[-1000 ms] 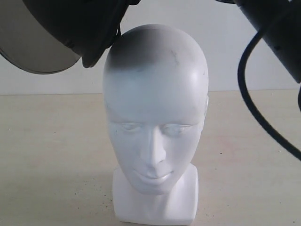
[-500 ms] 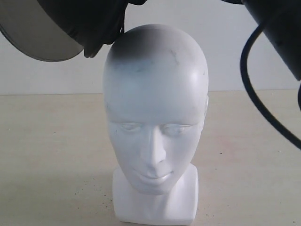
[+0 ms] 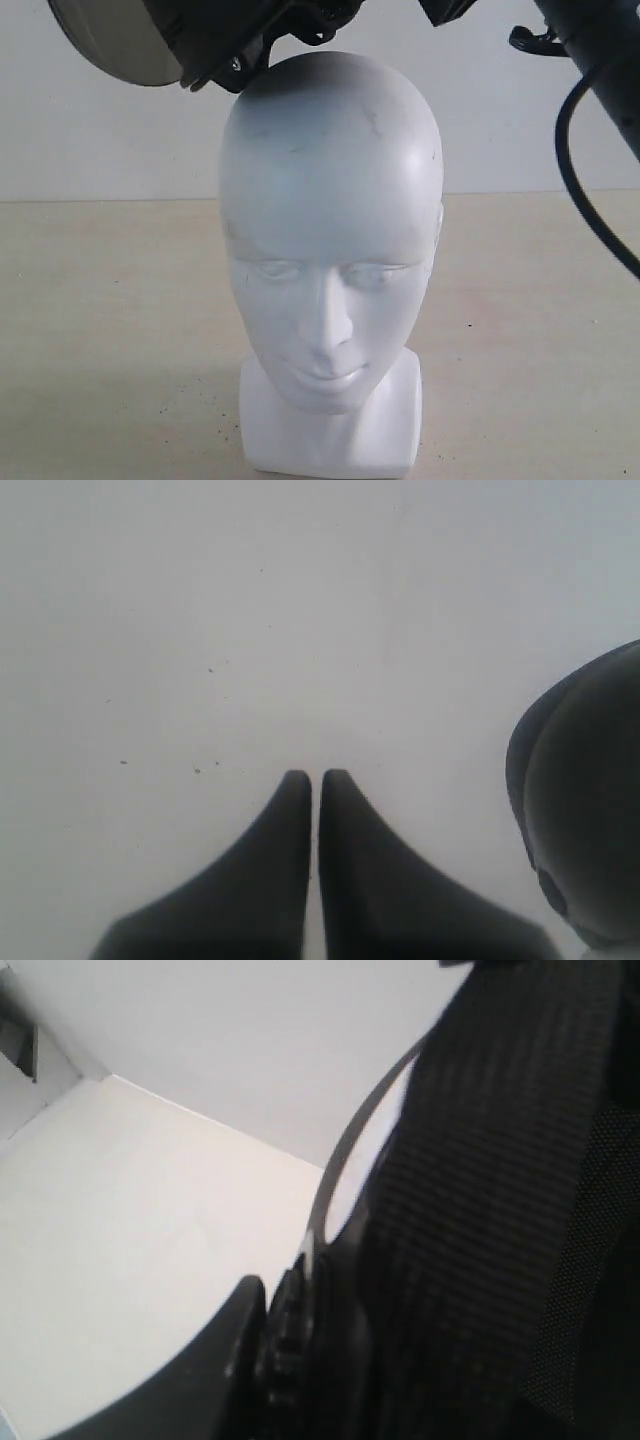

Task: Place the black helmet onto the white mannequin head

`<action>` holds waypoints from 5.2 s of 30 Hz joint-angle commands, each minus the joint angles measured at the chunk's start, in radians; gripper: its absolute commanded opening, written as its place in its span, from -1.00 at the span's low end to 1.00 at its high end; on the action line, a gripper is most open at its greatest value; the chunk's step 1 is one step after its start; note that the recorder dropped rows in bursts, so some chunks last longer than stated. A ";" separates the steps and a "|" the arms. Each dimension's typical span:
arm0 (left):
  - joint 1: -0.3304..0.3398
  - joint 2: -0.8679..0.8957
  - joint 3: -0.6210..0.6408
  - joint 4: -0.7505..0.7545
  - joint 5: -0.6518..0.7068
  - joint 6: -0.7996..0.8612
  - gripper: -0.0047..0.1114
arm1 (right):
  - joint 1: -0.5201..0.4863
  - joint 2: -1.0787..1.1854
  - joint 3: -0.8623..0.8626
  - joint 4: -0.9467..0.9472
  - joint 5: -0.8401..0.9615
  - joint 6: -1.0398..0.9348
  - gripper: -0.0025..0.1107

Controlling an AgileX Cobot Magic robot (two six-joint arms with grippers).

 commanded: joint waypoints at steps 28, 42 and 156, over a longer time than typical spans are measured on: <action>0.001 0.827 -0.715 1.111 -0.322 -1.062 -0.84 | -0.005 -0.018 0.060 -0.137 -0.056 -0.016 -0.96; 0.001 0.915 -0.724 1.212 -0.439 -1.086 -0.84 | -0.005 -0.018 0.075 -0.138 -0.056 -0.052 -0.96; -0.200 1.409 -0.961 1.451 -0.845 -1.212 -0.84 | -0.005 -0.343 0.164 -0.064 0.507 -0.550 -0.96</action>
